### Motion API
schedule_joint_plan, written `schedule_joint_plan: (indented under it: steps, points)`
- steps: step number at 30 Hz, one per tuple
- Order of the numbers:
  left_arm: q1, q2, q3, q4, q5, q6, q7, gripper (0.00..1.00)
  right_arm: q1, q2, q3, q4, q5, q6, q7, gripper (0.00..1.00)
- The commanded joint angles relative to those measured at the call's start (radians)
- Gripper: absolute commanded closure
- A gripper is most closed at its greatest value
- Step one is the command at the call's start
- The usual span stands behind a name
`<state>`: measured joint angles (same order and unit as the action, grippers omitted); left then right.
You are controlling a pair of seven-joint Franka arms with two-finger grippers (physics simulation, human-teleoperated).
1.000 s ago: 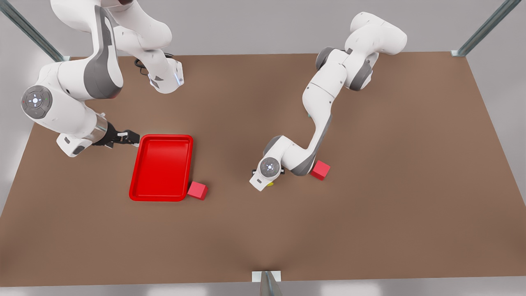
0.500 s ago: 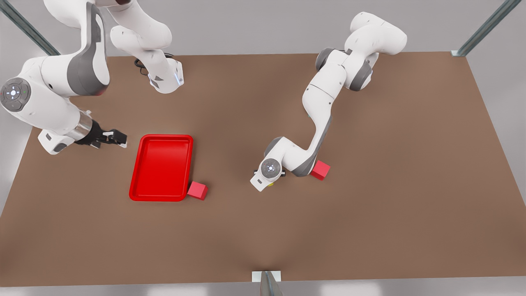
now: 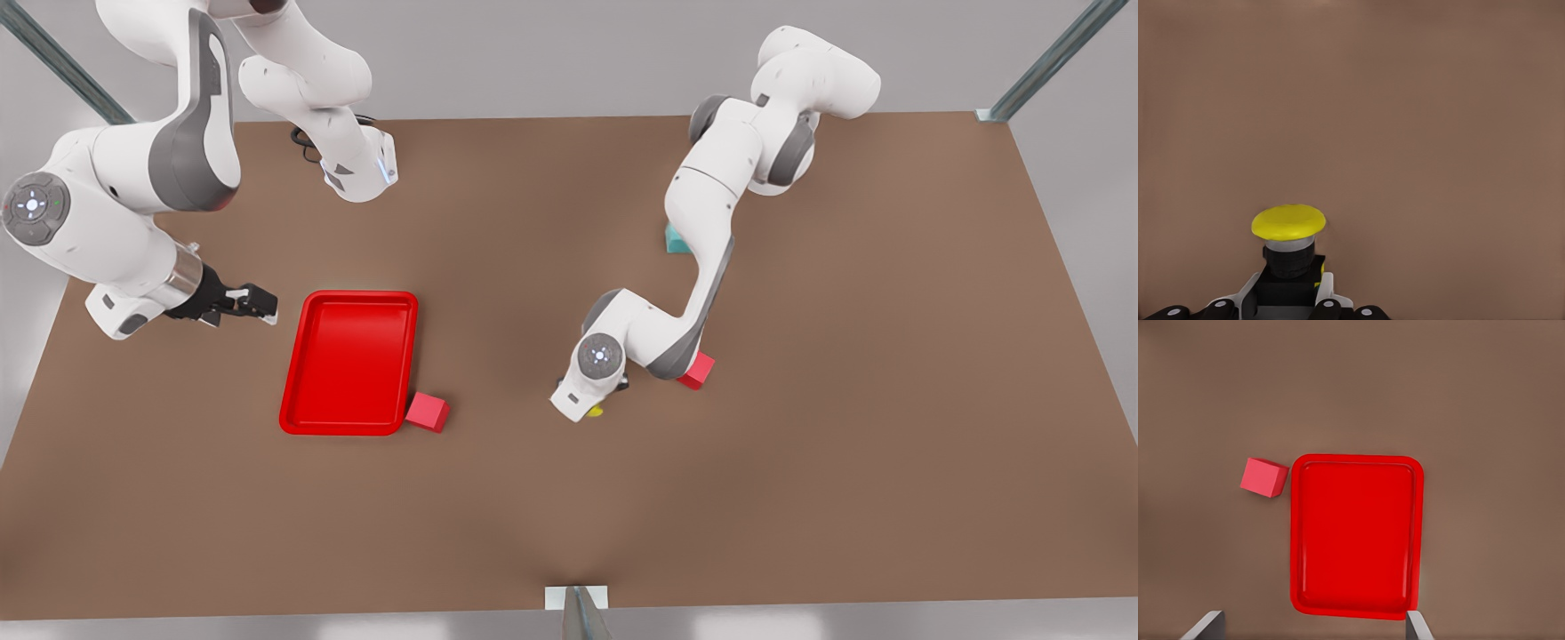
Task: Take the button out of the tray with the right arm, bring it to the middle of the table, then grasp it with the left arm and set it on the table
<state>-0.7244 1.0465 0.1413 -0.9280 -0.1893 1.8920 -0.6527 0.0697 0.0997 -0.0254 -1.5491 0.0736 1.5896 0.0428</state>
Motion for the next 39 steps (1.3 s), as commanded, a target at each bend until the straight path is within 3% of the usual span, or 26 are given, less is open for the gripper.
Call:
schedule_joint_plan:
  steps: [1,4,6,9,11,16,20,23,29,39]
  points:
    - [-0.006,-0.003,0.012,-0.003,-0.007,0.131,-0.304,0.62,0.004,0.001,-0.001,0.0,0.0,0.003,-0.006,0.0]
    - [-0.11,0.001,0.144,-0.008,-0.006,0.17,-0.427,0.62,0.004,0.003,0.001,0.0,0.0,0.003,-0.006,0.0]
    - [-0.115,-0.005,0.147,-0.005,-0.007,0.208,-0.452,0.62,0.004,0.005,-0.001,0.0,0.0,0.004,-0.006,0.0]
    - [-0.162,0.009,0.271,-0.011,-0.004,0.378,-0.562,0.62,0.002,0.012,0.001,-0.005,0.0,0.016,-0.006,0.0]
    - [-0.211,0.024,0.343,-0.103,0.002,0.573,-0.628,0.62,0.004,0.012,0.001,-0.003,0.002,0.016,-0.006,0.0]
    - [-0.332,0.124,0.541,-0.181,0.01,0.705,-0.739,0.62,0.007,0.011,0.001,-0.005,0.002,0.016,-0.006,0.0]
    - [-0.398,0.188,0.618,-0.203,0.011,0.818,-0.903,0.62,0.007,0.012,0.002,-0.011,0.002,0.016,-0.006,0.0]
    - [-0.475,0.217,0.669,-0.305,0.008,0.943,-0.941,0.62,0.005,0.015,0.002,-0.011,0.002,0.016,-0.006,0.0]
    - [-0.593,0.287,0.822,-0.37,0.008,0.958,-1.004,0.63,-0.002,0.037,0.002,-0.011,0.002,0.016,-0.006,0.0]
    - [-0.695,0.438,0.934,-0.397,0.007,0.993,-1.208,0.63,0.007,0.017,0.004,-0.014,0.002,0.016,-0.007,0.0]
